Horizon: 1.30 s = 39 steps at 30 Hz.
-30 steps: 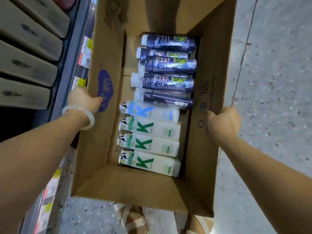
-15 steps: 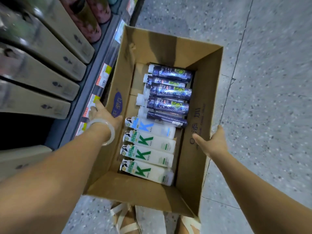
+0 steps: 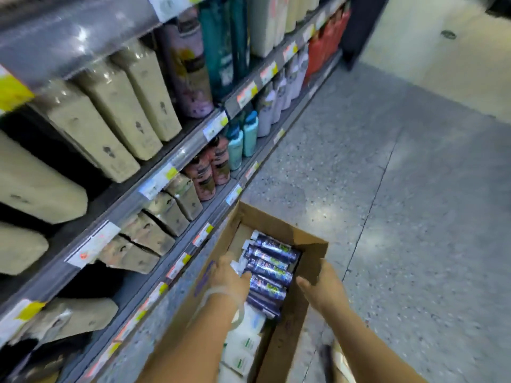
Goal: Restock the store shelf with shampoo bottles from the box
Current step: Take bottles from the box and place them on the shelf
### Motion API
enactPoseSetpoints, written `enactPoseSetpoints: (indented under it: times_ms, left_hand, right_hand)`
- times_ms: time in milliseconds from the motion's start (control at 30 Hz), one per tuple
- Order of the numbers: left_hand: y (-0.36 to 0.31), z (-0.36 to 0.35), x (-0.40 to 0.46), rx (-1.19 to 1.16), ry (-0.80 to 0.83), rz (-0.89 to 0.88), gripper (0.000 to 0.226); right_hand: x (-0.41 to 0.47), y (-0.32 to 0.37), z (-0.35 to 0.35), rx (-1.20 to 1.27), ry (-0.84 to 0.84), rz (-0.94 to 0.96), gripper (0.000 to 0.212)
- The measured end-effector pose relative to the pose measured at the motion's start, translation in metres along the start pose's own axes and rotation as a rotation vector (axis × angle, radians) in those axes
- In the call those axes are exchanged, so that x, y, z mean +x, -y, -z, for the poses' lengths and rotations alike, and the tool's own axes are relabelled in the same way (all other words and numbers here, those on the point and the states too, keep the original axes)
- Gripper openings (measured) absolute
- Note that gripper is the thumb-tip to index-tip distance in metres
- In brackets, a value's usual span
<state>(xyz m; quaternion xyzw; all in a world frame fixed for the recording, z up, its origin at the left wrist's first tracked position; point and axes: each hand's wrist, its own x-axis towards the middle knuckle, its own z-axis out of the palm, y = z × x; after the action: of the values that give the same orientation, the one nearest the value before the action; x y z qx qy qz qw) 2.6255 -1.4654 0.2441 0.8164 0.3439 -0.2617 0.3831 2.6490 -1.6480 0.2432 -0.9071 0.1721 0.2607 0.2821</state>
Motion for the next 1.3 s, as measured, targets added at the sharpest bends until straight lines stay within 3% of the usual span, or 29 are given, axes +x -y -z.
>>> enactPoseSetpoints:
  times_ms: [133, 300, 600, 800, 1067, 1133, 1200, 1300]
  left_hand:
    - [-0.020, -0.018, -0.012, -0.292, -0.159, 0.102, 0.054]
    - [-0.013, -0.059, -0.016, -0.460, -0.345, 0.436, 0.053]
    - [0.051, -0.137, 0.028, -0.570, -0.118, 0.636, 0.066]
    - [0.088, -0.214, 0.079, -0.751, -0.112, 0.732, 0.066]
    - [0.115, -0.304, 0.170, -0.784, -0.229, 0.813, 0.062]
    - [0.114, -0.318, 0.176, -0.774, -0.408, 0.844, 0.060]
    - [0.108, -0.319, 0.174, -0.699, -0.655, 0.768, 0.052]
    - [0.089, -0.324, 0.178, -0.602, -0.641, 0.636, 0.051]
  right_hand:
    - [0.045, 0.017, 0.022, -0.154, 0.164, 0.132, 0.064]
    - [0.091, 0.007, 0.024, -0.296, 0.344, 0.215, 0.052]
    - [0.144, 0.003, -0.039, -0.617, 0.486, 0.301, 0.059]
    - [0.190, -0.027, -0.119, -0.816, 0.602, 0.338, 0.078]
    - [0.263, -0.082, -0.195, -0.875, 0.548, 0.445, 0.079]
    - [0.272, -0.091, -0.204, -0.857, 0.504, 0.466, 0.082]
    - [0.274, -0.092, -0.205, -0.828, 0.451, 0.493, 0.085]
    - [0.277, -0.095, -0.210, -0.804, 0.425, 0.509, 0.083]
